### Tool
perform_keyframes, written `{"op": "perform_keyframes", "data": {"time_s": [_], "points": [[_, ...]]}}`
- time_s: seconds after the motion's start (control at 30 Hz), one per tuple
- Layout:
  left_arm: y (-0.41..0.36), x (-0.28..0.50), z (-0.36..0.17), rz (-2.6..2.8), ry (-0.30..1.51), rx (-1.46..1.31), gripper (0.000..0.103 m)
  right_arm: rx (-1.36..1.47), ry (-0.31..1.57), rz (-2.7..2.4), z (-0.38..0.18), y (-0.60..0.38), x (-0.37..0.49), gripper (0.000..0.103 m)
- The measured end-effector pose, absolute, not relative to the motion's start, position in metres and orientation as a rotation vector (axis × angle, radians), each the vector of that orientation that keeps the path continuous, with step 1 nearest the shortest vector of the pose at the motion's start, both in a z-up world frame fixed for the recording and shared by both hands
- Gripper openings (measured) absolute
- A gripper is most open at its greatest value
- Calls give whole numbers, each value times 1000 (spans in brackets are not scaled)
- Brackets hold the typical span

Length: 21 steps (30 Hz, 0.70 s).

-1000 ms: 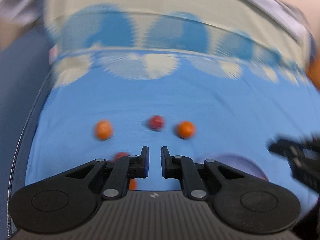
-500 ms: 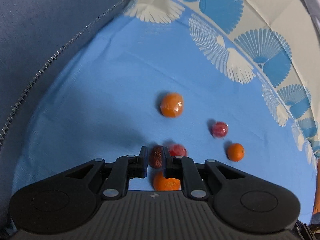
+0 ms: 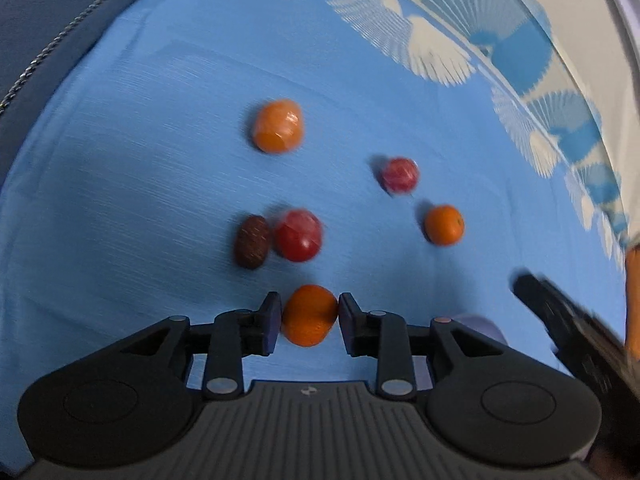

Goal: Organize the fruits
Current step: 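Grasp another dark red date with the left gripper while the right gripper grasps a loose orange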

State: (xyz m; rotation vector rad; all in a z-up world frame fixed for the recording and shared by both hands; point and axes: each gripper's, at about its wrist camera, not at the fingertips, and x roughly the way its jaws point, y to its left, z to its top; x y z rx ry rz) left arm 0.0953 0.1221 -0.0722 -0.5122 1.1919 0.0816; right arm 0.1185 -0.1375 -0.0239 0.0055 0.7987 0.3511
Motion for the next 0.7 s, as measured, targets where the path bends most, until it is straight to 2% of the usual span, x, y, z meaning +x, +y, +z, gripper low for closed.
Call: {"op": "perform_keyframes", "data": {"time_s": [0.23,0.33,0.57,0.7], "points": [[119,98,-73,56,1210,-496,34,-69,834,368,-48,-101,152,47],[114,99,-73,40,1215,-464,35,-105,844,361,-58,-91,165,53],[132,96,-47,177,1038,-443,35,-88,896,352,-80,-87,190,53],[139,98,-46,243,1012,-436,33,-120,908,361,-90,-77,195,53]]}}
